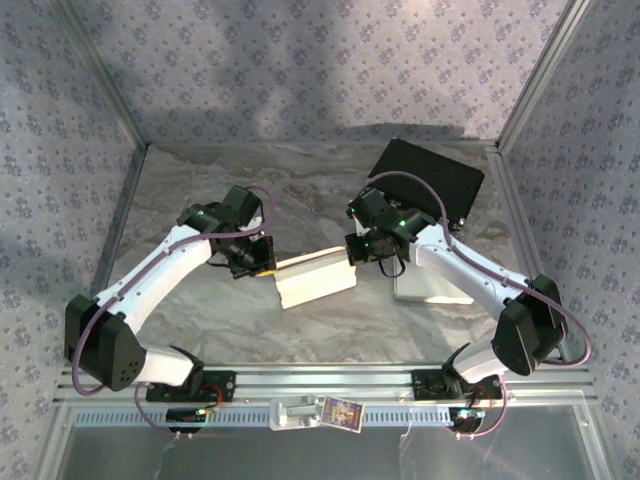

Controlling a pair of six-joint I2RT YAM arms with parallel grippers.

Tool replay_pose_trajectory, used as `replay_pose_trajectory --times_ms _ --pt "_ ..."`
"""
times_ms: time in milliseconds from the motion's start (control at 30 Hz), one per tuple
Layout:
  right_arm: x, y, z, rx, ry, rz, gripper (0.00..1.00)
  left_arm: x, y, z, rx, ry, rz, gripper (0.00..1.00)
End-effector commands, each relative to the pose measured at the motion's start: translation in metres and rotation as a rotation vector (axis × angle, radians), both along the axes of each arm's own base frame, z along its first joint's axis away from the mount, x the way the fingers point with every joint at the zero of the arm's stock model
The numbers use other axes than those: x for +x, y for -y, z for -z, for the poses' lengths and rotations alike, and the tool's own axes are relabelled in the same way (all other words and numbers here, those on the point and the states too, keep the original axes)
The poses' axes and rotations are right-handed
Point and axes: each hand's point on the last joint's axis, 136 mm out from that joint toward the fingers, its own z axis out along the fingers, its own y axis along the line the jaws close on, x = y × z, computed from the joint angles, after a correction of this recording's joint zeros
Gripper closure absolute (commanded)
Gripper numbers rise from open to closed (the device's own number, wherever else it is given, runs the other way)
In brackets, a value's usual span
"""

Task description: Fold the paper box

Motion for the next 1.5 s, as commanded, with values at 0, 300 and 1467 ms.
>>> replay_pose_trajectory --times_ms 0,300,1467 --pt "-0.007 -0.007 0.002 0.020 -0.022 -0.018 1.00 -0.005 0.008 -0.006 -0.046 -0.030 0.036 1.00" --pt "-0.012 -0.003 0.013 0.005 -0.039 -0.014 1.00 -0.005 0.013 0.002 -0.061 0.031 0.055 1.00" --pt "-0.038 0.029 0.010 0.037 0.014 0.032 1.00 -0.051 0.030 0.041 0.215 0.416 0.269 1.00"
